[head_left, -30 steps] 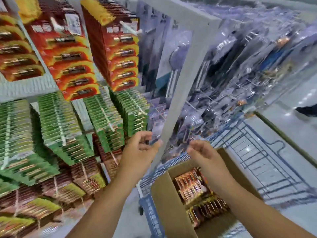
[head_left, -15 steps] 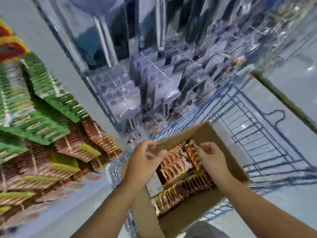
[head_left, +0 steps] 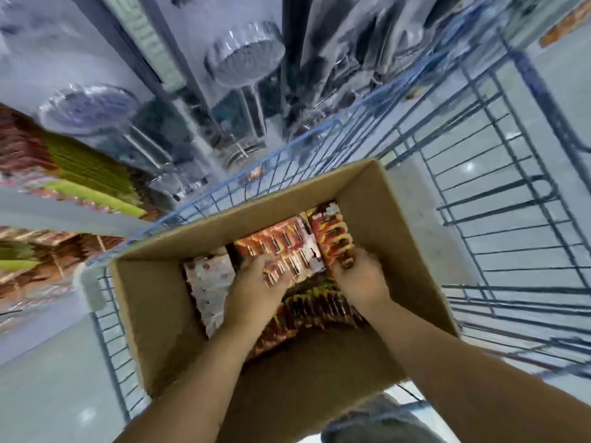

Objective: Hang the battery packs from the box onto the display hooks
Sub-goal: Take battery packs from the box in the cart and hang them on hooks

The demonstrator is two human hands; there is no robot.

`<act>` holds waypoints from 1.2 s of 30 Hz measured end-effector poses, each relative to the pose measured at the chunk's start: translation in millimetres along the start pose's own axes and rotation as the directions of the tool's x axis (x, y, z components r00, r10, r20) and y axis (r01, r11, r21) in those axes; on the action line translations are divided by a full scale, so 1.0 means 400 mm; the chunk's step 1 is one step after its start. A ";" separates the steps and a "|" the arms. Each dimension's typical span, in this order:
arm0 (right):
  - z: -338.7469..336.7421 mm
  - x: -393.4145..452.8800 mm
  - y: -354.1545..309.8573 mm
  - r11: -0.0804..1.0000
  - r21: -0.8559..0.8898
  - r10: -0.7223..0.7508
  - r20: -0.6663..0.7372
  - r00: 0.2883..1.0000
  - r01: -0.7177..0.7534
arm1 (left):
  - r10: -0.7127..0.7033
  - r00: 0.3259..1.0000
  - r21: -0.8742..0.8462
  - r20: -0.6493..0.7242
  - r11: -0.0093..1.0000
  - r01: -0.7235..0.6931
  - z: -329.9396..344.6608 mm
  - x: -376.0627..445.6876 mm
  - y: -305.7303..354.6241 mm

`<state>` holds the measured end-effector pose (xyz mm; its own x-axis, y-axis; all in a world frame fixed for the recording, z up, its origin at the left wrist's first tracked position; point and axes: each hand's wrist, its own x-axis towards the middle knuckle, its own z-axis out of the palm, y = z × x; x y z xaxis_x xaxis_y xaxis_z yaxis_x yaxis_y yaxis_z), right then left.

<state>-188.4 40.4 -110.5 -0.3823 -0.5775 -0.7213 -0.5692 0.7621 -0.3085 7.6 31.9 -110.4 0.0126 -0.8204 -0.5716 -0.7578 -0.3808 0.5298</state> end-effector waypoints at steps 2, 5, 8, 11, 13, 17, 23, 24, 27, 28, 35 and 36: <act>0.040 0.047 0.018 0.996 -0.085 -0.018 -0.019 1.000 0.017 | 0.002 0.999 0.078 -0.033 0.997 0.000 0.051 0.038 -0.019; 0.097 0.103 0.027 0.981 -0.193 -0.005 -0.087 0.996 -0.012 | 0.041 0.997 0.243 -0.069 0.970 -0.023 0.118 0.090 -0.046; 0.140 0.127 0.025 0.961 -0.274 -0.004 -0.139 0.990 -0.034 | 0.099 0.992 0.355 -0.072 0.932 -0.067 0.171 0.126 -0.076; 0.160 0.154 0.025 0.918 -0.391 -0.025 -0.203 0.979 -0.058 | 0.165 0.984 0.464 -0.064 0.878 -0.117 0.206 0.139 -0.108; 0.167 0.174 0.023 0.907 -0.414 -0.003 -0.199 0.980 -0.081 | 0.195 0.978 0.520 -0.072 0.844 -0.130 0.220 0.137 -0.119; 0.180 0.194 0.023 0.888 -0.452 0.008 -0.175 0.984 -0.088 | 0.177 0.982 0.592 -0.069 0.800 -0.102 0.227 0.139 -0.120; 0.191 0.186 0.017 0.908 -0.418 -0.040 -0.158 0.987 -0.030 | 0.117 0.993 0.543 -0.035 0.836 -0.079 0.214 0.146 -0.119; 0.186 0.186 0.021 0.906 -0.423 -0.062 -0.161 0.985 -0.013 | 0.087 0.996 0.502 -0.033 0.863 -0.059 0.211 0.145 -0.115; 0.170 0.196 0.036 0.913 -0.408 -0.091 -0.179 0.980 0.010 | 0.033 0.999 0.381 -0.042 0.925 -0.015 0.200 0.138 -0.104; 0.167 0.198 0.035 0.920 -0.392 -0.084 -0.180 0.980 0.007 | 0.007 0.999 0.340 -0.040 0.941 0.007 0.194 0.135 -0.101; 0.167 0.182 0.014 0.952 -0.296 -0.154 -0.231 0.961 0.082 | -0.289 0.957 -0.216 0.018 0.934 0.286 0.134 0.115 -0.108; 0.163 0.182 0.012 0.975 -0.196 -0.143 -0.205 0.968 0.103 | -0.324 0.946 -0.305 0.020 0.899 0.314 0.124 0.110 -0.108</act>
<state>-171.4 21.2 -204.9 -0.4381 -0.7284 -0.5267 -0.7372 0.6265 -0.2532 8.5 33.3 -189.7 0.2444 -0.6444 -0.7246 -0.4779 -0.7303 0.4882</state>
